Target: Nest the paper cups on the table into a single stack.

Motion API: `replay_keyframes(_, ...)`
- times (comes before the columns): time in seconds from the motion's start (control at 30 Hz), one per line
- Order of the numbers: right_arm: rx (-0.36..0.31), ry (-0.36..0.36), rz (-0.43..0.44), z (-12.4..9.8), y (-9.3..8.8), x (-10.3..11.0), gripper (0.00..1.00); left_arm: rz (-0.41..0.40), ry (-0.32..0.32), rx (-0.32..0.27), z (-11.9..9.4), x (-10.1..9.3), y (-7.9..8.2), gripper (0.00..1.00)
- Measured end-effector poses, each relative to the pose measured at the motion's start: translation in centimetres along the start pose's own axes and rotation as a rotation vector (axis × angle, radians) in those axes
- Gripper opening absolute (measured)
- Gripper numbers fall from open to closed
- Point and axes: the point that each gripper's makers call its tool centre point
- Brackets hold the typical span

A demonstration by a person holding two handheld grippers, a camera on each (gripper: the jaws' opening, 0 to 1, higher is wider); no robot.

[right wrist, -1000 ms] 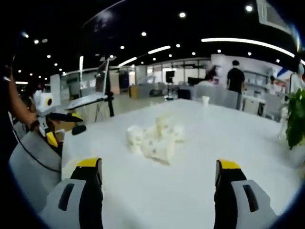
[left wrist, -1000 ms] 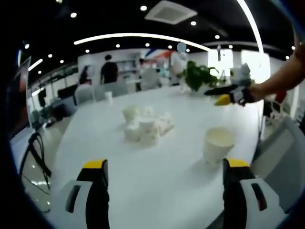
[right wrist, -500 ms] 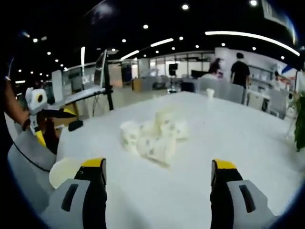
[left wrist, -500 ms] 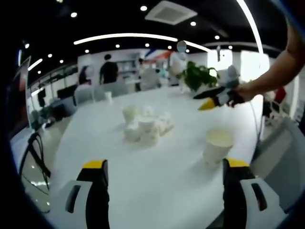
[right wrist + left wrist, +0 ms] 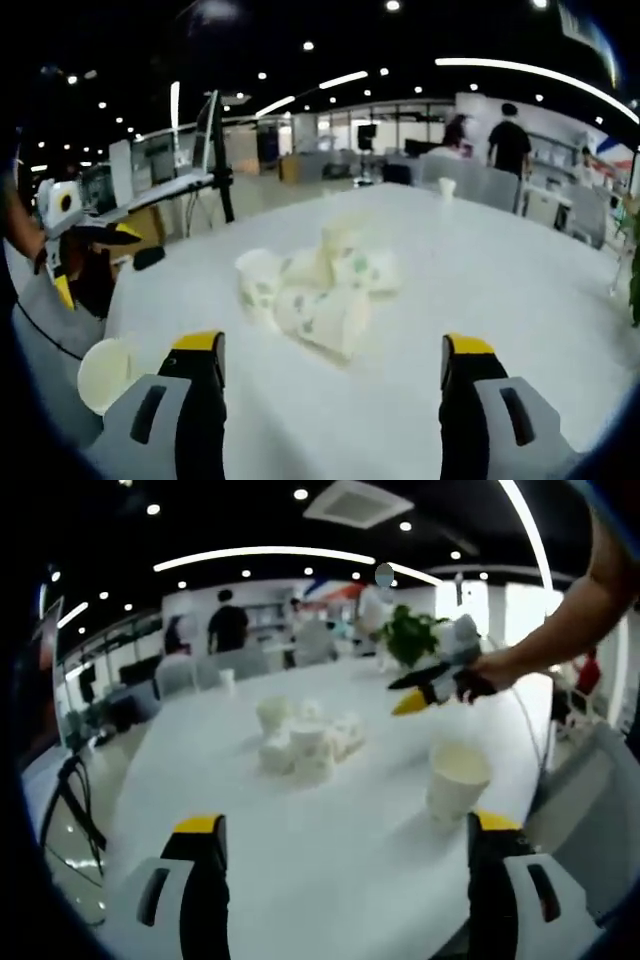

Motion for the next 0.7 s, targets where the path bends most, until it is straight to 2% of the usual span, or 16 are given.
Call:
replay_keyframes(0.4,0.000,0.021,-0.019,2.4,1.5,-1.0,0.84,-0.003,-0.001,0.003,0.0,0.1,-0.1,0.98)
replay_keyframes(0.5,0.010,0.029,-0.010,3.1,1.4,-1.3,0.82,-0.005,0.000,0.005,0.0,0.2,-0.2,0.98)
replay_keyframes(0.7,0.041,0.049,0.001,4.2,0.7,-1.2,0.72,-0.009,0.006,0.004,0.0,0.4,-0.1,0.98)
Point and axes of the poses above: the point that each gripper's makers call its tool centre point, and the gripper's own axes: z roughly forward along the fingers, x roughly to its left, y roughly out of its top, and after that the axes turned 12 degrees about y, right-handed
